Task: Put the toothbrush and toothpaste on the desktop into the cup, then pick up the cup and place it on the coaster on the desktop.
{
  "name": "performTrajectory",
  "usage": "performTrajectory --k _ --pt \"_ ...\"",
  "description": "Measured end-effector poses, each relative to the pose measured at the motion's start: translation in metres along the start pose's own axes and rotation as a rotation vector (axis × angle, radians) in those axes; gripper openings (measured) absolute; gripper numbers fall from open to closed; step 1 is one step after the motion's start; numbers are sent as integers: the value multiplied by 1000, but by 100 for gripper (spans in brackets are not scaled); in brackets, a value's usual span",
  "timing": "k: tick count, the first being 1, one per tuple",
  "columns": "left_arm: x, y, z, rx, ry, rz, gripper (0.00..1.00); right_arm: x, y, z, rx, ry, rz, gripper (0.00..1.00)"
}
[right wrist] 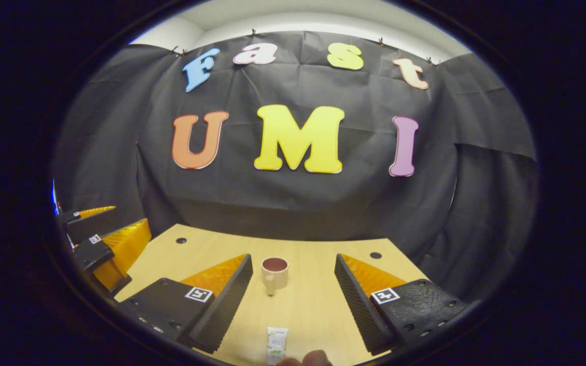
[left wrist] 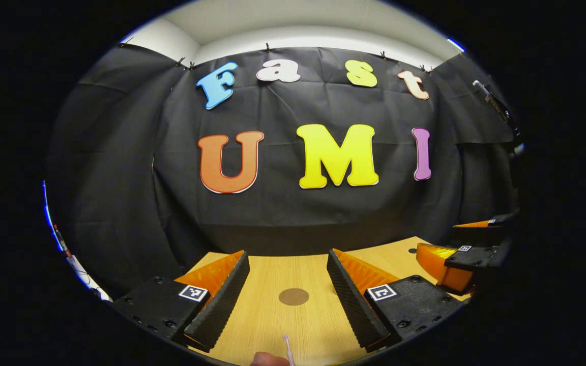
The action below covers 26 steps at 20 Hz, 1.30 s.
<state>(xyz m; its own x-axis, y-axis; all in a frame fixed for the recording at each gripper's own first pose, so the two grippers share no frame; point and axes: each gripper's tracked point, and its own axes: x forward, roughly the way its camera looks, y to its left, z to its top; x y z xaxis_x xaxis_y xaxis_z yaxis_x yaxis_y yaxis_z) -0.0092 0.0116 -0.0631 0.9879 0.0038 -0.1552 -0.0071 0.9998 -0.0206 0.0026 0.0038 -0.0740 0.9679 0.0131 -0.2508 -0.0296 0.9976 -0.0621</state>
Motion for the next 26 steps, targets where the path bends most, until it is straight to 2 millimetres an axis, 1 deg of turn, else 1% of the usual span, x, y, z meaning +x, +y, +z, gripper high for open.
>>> performTrajectory --k 2,5,7,9,11,13,17,19,23,26 --pt "-3 4 -14 -4 40 7 98 1 4 -20 -6 68 13 96" --pt "-7 14 -39 7 102 24 98 3 10 -56 -17 193 39 98" --pt "-11 18 -58 33 153 28 98 5 11 -75 -11 270 47 96" --pt "-16 18 -71 40 192 22 98 8 10 -96 1 357 44 96" --pt "-20 19 -84 42 230 19 98 3 12 -126 2 462 38 96" --pt "-23 17 -93 34 264 16 98 -1 14 -149 21 561 40 97" --pt "-27 14 -108 20 319 6 98 0 16 -175 42 673 24 97" --pt "-31 16 -118 15 343 -1 98 -2 19 -188 52 723 28 96" --pt "-32 15 -131 19 383 -10 98 -5 22 -218 83 844 23 97" --pt "-31 18 -141 13 415 -9 99 -5 23 -235 67 911 16 95"
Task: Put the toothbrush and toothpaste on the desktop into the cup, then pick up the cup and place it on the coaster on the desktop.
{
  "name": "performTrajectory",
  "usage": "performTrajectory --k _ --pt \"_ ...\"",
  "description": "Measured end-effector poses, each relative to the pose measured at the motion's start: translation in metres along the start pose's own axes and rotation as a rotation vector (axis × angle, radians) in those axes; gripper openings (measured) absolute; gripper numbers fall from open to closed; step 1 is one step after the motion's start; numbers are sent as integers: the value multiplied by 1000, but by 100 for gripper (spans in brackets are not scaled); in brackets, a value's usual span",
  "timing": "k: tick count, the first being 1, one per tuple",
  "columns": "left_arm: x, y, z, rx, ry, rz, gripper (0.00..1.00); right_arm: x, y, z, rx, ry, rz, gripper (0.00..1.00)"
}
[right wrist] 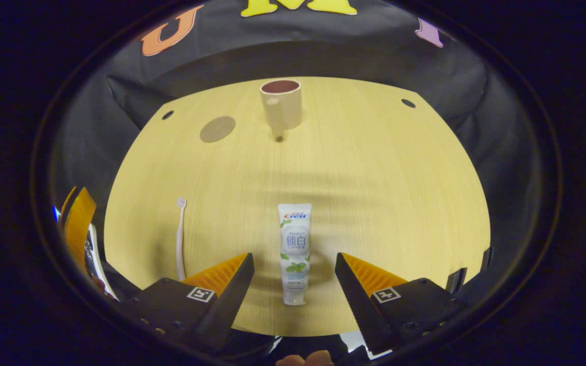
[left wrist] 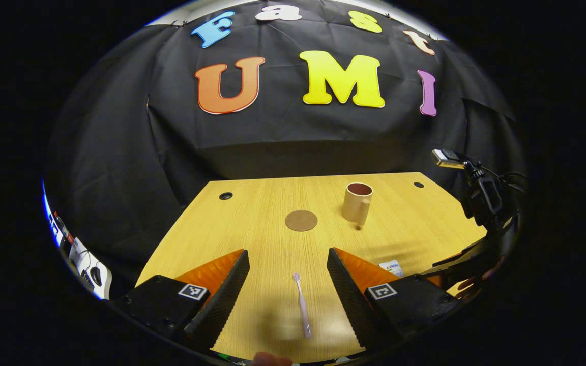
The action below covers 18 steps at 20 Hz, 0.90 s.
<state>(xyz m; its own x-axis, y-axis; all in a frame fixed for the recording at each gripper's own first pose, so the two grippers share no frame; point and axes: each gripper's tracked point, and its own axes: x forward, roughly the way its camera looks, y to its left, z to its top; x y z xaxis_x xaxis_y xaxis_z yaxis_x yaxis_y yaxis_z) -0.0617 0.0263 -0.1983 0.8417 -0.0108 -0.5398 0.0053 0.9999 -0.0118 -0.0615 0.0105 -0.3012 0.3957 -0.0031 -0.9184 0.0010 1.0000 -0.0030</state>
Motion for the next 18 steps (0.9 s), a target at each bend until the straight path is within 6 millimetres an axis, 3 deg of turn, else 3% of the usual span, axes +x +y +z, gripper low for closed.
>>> performTrajectory --k 11,18 --pt "13 5 -21 -12 94 -18 98 43 6 -14 -22 162 -26 95" --pt "22 -3 -78 -21 291 -84 99 52 7 -29 -11 236 -36 94"
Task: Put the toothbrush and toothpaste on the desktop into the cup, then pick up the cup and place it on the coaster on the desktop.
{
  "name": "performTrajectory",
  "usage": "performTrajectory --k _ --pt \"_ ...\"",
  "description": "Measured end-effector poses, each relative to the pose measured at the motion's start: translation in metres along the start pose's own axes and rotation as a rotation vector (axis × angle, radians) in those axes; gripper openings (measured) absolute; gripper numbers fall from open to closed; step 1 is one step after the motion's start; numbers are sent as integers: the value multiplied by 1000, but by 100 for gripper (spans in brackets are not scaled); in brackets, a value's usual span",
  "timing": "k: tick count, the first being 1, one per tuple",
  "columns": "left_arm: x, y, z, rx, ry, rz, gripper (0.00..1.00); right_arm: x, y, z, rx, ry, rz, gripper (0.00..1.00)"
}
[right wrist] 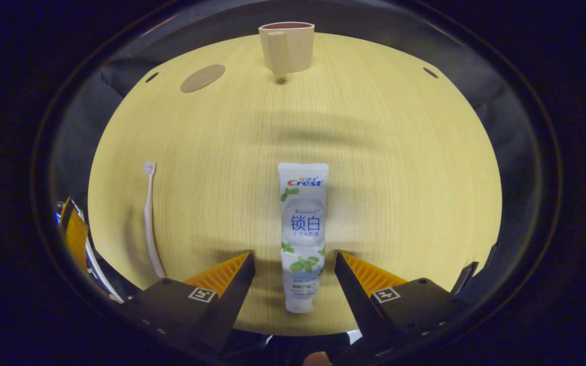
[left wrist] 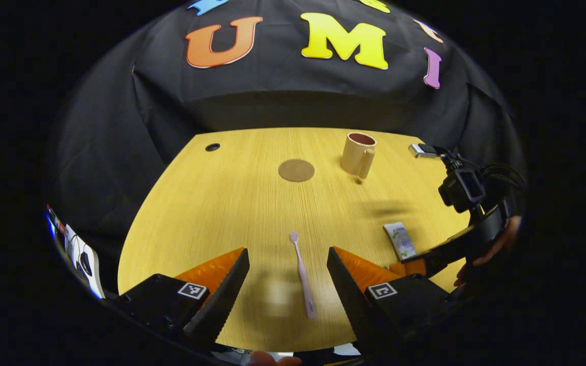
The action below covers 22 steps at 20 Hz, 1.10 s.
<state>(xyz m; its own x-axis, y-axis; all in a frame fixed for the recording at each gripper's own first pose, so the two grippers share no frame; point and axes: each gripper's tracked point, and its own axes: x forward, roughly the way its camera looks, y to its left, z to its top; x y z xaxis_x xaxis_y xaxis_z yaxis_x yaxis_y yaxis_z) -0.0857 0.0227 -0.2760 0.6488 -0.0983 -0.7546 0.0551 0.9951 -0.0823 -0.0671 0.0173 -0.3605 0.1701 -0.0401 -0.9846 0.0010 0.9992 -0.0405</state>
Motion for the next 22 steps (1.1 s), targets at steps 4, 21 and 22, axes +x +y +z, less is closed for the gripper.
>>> performTrajectory --k 4,21,22 --pt "11 -7 -14 -13 79 -15 99 4 0 -5 43 43 6 81" --pt "67 -13 -56 -138 293 22 98 7 -6 -2 97 97 -25 44" --pt "72 -13 -57 -141 299 23 97 7 -5 -3 103 99 -23 44"
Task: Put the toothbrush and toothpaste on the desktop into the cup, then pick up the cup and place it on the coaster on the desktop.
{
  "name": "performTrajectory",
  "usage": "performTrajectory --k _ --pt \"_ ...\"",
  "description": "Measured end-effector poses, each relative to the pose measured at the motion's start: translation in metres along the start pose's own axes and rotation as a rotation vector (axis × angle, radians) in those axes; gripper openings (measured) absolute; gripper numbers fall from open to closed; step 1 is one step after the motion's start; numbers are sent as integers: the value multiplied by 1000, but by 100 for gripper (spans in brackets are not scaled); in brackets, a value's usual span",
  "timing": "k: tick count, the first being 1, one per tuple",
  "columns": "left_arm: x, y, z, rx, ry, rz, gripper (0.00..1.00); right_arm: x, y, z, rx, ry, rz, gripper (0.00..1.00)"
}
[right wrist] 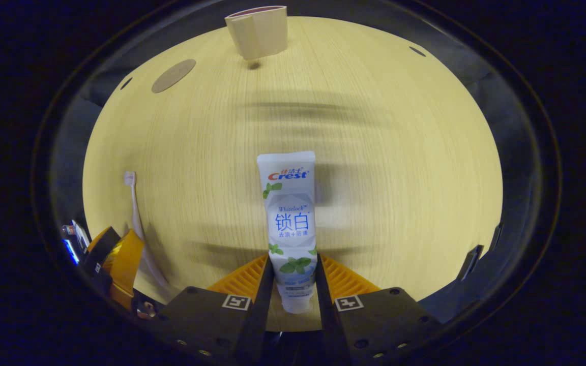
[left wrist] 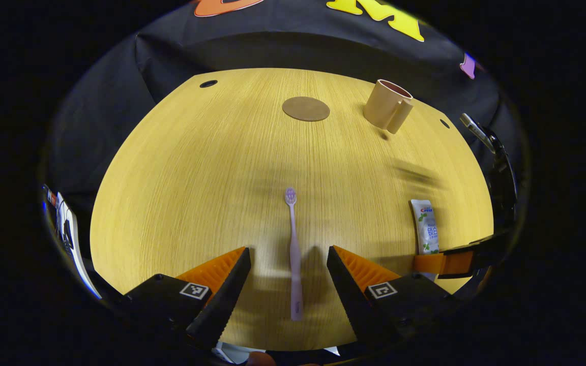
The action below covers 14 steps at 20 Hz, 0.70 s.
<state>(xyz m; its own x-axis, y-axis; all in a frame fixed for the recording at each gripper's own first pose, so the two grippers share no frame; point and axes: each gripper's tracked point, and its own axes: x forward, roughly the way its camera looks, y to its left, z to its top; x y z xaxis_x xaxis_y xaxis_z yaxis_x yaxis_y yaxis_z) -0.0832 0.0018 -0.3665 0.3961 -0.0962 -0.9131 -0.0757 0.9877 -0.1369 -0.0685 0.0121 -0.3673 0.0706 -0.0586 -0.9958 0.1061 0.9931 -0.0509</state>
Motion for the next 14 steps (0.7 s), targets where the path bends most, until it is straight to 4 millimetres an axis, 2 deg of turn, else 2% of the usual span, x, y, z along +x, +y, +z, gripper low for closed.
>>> performTrajectory --k 7,8,10,13,14 --pt "12 -11 -1 32 23 -17 82 0 1 0 31 9 17 44" --pt "14 -10 -1 33 28 -13 85 0 1 0 31 10 18 43" --pt "16 -10 -3 29 42 -11 72 1 1 0 34 13 21 43" --pt "18 -8 -4 33 49 0 64 1 1 0 23 14 16 43" --pt "17 -6 -4 38 52 8 67 1 1 0 21 15 15 45"
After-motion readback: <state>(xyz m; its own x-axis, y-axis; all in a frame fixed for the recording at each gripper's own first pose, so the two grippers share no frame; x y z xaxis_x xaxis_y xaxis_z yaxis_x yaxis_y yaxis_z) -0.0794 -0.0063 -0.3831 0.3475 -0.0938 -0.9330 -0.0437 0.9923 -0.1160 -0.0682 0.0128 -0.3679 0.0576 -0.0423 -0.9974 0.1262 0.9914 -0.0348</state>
